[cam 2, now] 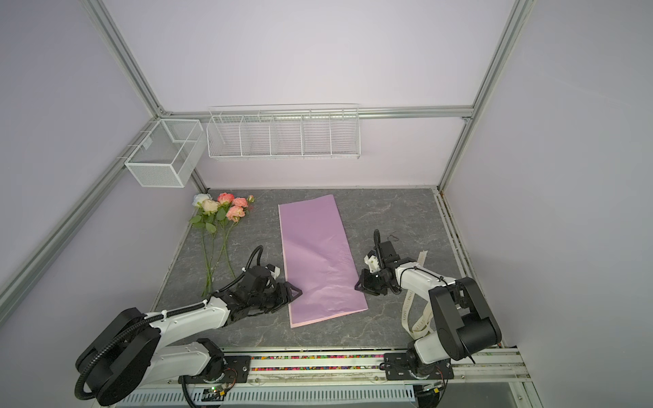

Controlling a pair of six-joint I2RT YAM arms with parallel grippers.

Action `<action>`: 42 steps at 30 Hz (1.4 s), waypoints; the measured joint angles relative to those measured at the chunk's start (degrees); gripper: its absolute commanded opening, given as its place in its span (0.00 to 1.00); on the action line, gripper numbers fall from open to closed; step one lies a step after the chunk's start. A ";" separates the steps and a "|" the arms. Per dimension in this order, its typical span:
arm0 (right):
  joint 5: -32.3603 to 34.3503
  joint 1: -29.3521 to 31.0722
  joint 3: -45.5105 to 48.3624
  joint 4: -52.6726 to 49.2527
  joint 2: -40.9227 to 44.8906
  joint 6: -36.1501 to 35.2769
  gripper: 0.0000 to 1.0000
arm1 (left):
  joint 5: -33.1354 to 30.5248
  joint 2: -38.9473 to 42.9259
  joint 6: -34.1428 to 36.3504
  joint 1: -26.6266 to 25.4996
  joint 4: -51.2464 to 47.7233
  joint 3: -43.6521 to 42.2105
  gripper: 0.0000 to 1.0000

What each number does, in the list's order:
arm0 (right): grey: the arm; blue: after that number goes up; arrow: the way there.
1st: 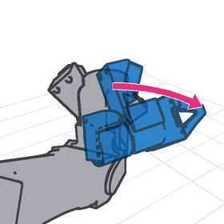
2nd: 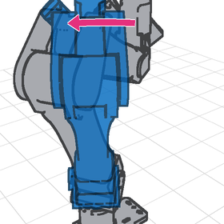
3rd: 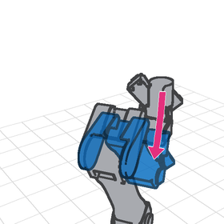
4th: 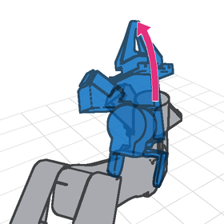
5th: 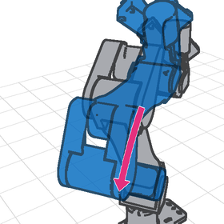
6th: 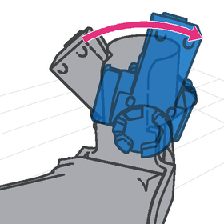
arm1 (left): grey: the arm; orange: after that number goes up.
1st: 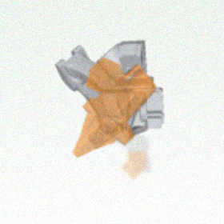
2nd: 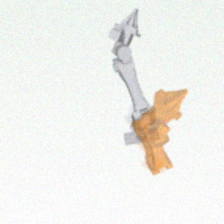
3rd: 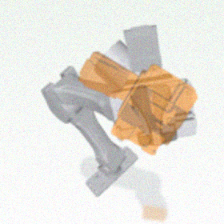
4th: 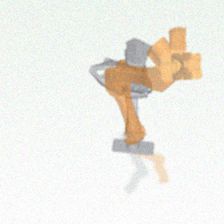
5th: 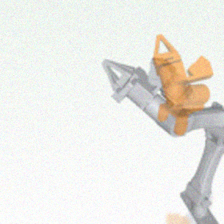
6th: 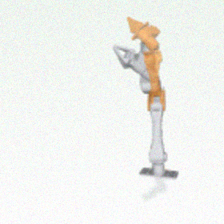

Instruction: Tie the bouquet of fake flowers

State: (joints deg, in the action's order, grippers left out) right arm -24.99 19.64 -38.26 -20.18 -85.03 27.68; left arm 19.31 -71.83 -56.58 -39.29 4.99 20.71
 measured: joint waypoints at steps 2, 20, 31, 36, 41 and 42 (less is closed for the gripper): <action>0.35 0.02 0.02 0.00 -0.39 0.00 0.26 | 0.00 -0.35 -0.33 -0.02 0.79 0.00 0.65; 1.03 0.31 0.02 0.20 -0.59 0.48 0.26 | -4.55 12.57 -4.92 -0.11 -7.26 -2.27 0.72; 1.22 0.35 0.02 0.22 -0.59 0.87 0.26 | -0.63 16.87 -7.87 -0.11 -8.63 -5.99 0.65; 1.44 0.46 0.04 0.26 -0.59 1.05 0.26 | 1.79 11.52 -7.85 -0.11 -6.05 -5.97 0.61; 1.64 0.61 0.09 0.35 -0.59 1.05 0.26 | 3.96 7.61 -7.69 -0.15 -2.08 -5.49 0.57; 1.66 0.66 0.09 0.39 -0.59 1.05 0.26 | 4.02 7.43 -7.63 -0.17 -1.88 -5.44 0.57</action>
State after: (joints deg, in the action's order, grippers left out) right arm -23.33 20.29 -38.17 -19.79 -85.62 28.73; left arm 23.33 -64.40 -64.20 -39.46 3.11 15.27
